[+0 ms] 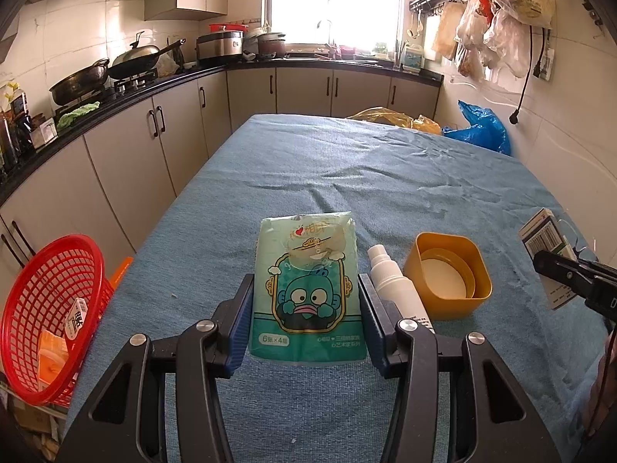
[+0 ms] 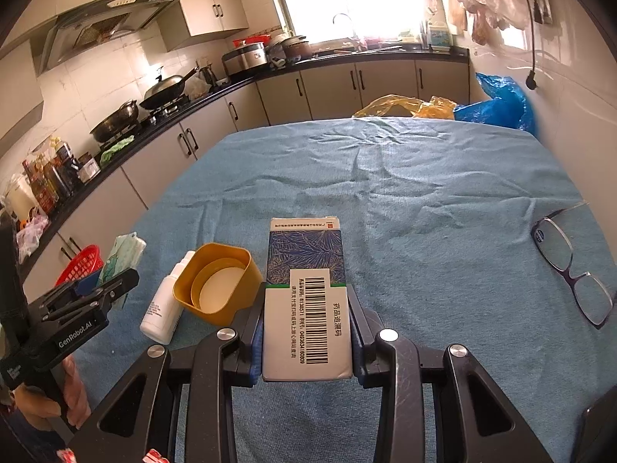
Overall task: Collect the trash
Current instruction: 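Lift the tissue pack and medicine box and carry them toward the red basket, then open the left tool over the basket while the right tool releases the medicine box into it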
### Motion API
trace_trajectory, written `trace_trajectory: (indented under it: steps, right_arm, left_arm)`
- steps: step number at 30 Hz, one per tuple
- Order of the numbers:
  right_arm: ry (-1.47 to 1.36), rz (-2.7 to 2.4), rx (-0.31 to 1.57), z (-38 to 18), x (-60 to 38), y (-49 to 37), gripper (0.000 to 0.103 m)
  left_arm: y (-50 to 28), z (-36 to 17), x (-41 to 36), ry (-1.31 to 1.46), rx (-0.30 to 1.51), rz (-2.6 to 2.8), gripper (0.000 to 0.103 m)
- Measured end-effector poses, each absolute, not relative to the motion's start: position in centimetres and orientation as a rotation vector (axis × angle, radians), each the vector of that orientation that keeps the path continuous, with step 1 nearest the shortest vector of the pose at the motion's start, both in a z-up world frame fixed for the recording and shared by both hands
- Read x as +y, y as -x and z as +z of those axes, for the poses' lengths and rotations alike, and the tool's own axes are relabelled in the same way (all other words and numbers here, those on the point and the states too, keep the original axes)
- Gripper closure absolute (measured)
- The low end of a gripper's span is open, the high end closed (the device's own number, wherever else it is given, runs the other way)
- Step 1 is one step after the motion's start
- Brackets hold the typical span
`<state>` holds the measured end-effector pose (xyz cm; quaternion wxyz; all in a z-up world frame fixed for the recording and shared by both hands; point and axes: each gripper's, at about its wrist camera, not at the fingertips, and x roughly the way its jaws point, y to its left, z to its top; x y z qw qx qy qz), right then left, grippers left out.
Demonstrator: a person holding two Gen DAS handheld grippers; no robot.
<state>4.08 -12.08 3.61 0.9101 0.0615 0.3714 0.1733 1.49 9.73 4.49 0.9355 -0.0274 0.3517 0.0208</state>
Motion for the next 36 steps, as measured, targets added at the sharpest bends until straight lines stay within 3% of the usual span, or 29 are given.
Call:
trace_trajectory:
  steps: [13,36]
  right_arm:
    - [-0.211,0.421,0.732,6.1,-10.0,0.8,0.066]
    - [-0.044,0.623,0.756,8.3,1.7,4.9,0.066]
  left_arm:
    - [2.5,6.4,11.6,0.095,0.703,0.041,0.054]
    - [10.2,8.4,20.9,0.186,0.647,0.176,0.054]
